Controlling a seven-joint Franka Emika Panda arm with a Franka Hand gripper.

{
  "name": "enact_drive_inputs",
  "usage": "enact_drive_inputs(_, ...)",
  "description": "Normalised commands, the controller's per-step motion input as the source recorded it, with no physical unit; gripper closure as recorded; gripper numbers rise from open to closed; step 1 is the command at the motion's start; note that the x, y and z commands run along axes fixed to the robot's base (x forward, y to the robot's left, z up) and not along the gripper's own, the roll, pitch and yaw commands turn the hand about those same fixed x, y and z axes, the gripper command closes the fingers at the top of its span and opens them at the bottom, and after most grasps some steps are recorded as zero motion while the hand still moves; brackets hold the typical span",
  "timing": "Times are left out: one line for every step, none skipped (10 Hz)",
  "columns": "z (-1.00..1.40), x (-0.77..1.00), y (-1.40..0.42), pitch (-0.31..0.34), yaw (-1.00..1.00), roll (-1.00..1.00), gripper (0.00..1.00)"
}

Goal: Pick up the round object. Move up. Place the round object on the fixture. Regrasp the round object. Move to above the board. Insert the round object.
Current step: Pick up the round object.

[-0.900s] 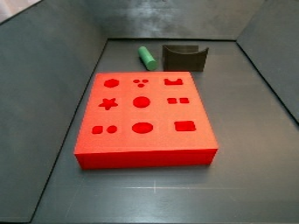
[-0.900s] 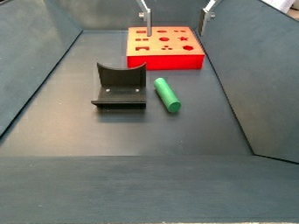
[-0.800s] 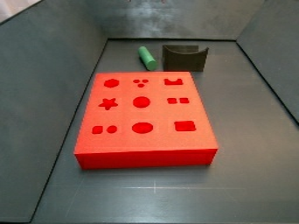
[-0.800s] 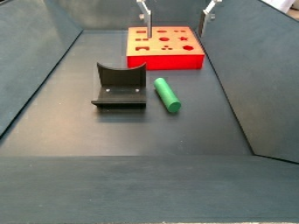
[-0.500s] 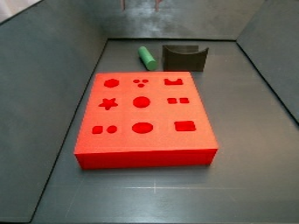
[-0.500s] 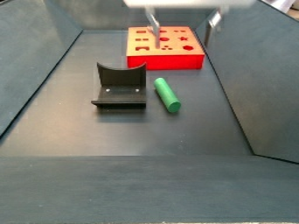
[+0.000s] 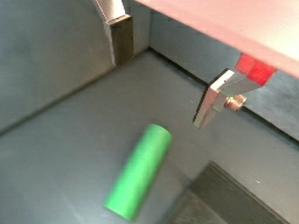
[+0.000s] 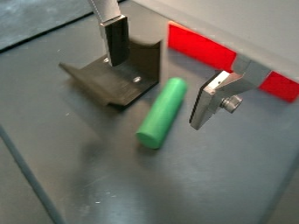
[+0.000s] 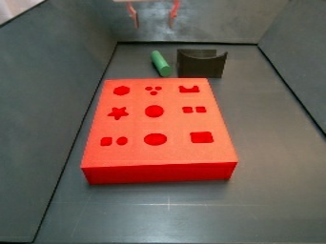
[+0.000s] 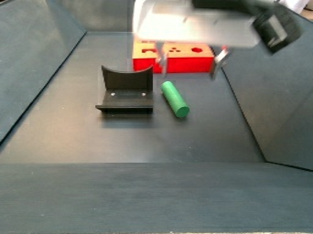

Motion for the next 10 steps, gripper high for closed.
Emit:
enact_drive_inputs(-0.91, 0.85, 0.08, -0.011, 0.0, 0.13, 0.0)
enact_drive_inputs(-0.8, 0.46, 0.0, -0.053, 0.0, 0.2, 0.0)
enact_drive_inputs(-0.72, 0.41, -0.08, -0.091, 0.0, 0.24, 0.0)
enact_drive_inputs(-0.73, 0.37, -0.08, -0.097, 0.0, 0.23, 0.0)
enact_drive_inputs(-0.74, 0.12, -0.27, -0.12, 0.01, 0.24, 0.0)
enact_drive_inputs(-0.71, 0.0, -0.43, -0.161, 0.06, 0.27, 0.0)
enact_drive_inputs(-0.59, -0.35, -0.48, -0.299, 0.0, 0.21, 0.0)
enact_drive_inputs(-0.13, -0.52, -0.03, -0.314, -0.03, 0.0, 0.0)
enact_drive_inputs(0.22, -0.55, 0.02, -0.251, -0.13, -0.12, 0.0)
enact_drive_inputs(0.1, -0.48, 0.0, -0.211, -0.09, -0.01, 0.0)
